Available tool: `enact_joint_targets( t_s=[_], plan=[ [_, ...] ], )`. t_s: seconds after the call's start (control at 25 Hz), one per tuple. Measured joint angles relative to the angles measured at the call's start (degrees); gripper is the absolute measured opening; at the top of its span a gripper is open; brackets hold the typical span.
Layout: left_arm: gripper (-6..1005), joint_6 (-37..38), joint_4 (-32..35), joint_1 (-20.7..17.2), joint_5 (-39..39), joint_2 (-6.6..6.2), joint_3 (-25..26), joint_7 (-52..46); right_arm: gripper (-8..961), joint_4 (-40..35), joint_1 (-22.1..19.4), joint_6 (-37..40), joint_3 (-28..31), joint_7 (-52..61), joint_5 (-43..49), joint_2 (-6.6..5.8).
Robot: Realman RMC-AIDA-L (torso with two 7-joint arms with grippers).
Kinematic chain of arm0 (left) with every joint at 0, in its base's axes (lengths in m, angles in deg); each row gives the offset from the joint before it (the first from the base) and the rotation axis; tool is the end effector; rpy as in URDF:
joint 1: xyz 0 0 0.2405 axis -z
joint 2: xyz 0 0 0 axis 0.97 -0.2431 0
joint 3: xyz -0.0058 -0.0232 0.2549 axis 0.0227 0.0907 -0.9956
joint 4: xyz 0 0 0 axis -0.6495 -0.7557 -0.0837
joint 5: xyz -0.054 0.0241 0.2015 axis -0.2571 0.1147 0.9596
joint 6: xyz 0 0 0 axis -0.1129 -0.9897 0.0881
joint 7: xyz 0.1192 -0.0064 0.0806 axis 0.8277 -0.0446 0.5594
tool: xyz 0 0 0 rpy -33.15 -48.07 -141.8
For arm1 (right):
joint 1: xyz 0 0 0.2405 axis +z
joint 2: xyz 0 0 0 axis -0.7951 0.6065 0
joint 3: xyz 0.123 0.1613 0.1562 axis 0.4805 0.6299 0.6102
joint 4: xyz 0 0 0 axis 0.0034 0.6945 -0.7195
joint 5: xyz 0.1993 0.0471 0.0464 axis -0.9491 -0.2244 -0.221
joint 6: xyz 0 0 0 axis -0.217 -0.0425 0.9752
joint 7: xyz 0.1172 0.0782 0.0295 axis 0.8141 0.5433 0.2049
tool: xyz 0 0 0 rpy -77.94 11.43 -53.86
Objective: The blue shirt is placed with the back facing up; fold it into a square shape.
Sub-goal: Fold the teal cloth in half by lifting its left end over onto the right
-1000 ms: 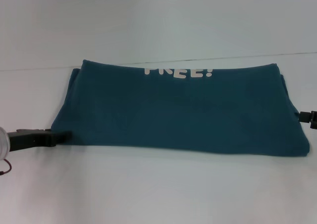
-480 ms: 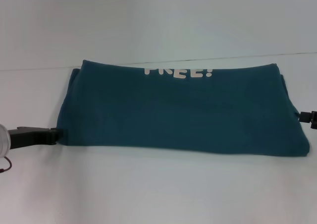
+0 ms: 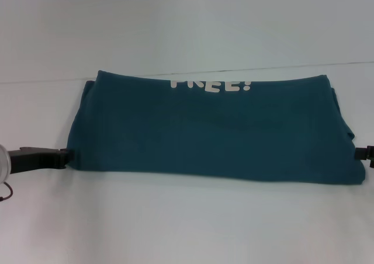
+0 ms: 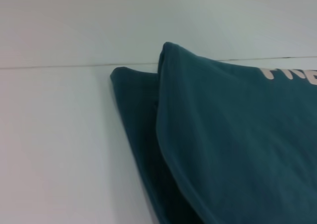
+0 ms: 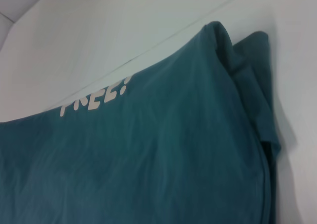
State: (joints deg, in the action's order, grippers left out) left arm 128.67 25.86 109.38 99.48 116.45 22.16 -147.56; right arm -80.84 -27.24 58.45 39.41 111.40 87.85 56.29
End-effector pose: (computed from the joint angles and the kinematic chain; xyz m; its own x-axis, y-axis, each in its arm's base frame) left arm -0.3057 0.3882 0.0048 0.5743 0.7039 0.4180 0.8045 -0.3908 -0.4473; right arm 0.3794 0.3225 0.0990 0.0993 -0.8098 -0.5783 -0.9930 -0.0433 -0.1099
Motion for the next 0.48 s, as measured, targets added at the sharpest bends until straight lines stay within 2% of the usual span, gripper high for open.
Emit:
enact_joint_targets(
  t_s=[0.48],
  plan=[
    [9,1.5,0.7,-0.2,0.0,0.0,-0.1,0.0,673,1.7,0.8,-1.8,-0.2,-0.2,2.3,0.93]
  ],
)
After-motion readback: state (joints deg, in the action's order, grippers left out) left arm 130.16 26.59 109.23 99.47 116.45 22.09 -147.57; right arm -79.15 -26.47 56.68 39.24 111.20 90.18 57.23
